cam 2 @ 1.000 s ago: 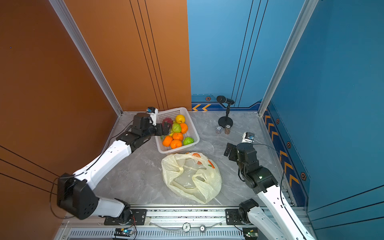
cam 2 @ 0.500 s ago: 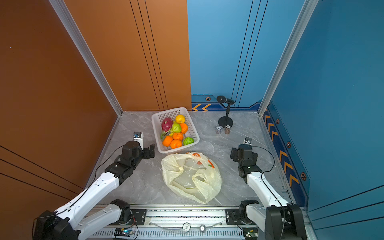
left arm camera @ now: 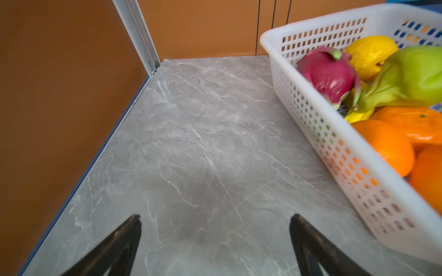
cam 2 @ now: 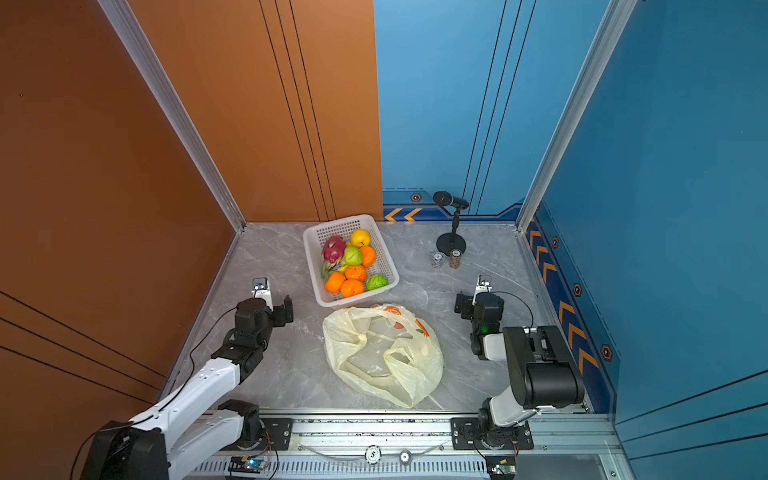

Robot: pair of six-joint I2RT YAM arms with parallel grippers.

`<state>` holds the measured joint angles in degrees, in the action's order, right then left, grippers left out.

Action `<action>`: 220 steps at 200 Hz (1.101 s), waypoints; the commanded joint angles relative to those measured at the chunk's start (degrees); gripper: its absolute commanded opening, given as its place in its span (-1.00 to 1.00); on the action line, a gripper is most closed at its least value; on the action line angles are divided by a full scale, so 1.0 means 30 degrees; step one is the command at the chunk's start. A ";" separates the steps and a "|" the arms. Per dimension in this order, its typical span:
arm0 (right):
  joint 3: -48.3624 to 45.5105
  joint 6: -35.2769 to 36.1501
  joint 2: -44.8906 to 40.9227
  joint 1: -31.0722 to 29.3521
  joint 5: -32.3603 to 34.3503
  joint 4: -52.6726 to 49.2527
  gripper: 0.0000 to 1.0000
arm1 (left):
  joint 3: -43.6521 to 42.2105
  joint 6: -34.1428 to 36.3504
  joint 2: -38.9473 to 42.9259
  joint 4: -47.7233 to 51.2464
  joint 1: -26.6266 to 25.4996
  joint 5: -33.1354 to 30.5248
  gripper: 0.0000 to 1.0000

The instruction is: Untie the knot of the plastic bag and take out the fruit

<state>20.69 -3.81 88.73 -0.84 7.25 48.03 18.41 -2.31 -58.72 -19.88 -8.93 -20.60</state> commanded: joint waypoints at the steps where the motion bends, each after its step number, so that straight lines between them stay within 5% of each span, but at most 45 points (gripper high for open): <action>1: 0.0423 0.0238 -0.0217 -0.0281 -0.0001 0.0660 0.99 | -0.0622 0.1008 -0.1982 -0.5043 0.0805 0.0909 0.95; 63: 0.0633 0.0246 -0.0347 -0.0247 -0.0093 -0.0038 0.99 | 0.0938 0.1052 -1.0847 -1.2339 0.2205 0.3366 0.95; 77: 0.0640 0.0251 -0.0350 -0.0247 -0.0090 -0.0017 0.99 | 0.1508 0.0750 -0.9643 -0.8905 0.2333 0.3610 0.95; 90: 0.0641 0.0248 -0.0338 -0.0247 -0.0097 0.0042 1.00 | 0.1105 0.0827 -1.0575 -1.1485 0.2416 0.3731 0.95; 103: 0.0650 0.0246 -0.0336 -0.0247 -0.0088 -0.0014 0.99 | 0.1517 0.0739 -0.9979 -0.9576 0.2421 0.3819 0.95; 220: 0.0589 0.0338 -0.0305 -0.0379 0.0058 0.0074 0.99 | 0.1188 0.0772 -1.0210 -1.0660 0.2361 0.3711 0.95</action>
<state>21.43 -3.55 88.58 -1.83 7.27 48.58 21.61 0.01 -89.43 -50.85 -2.04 -10.39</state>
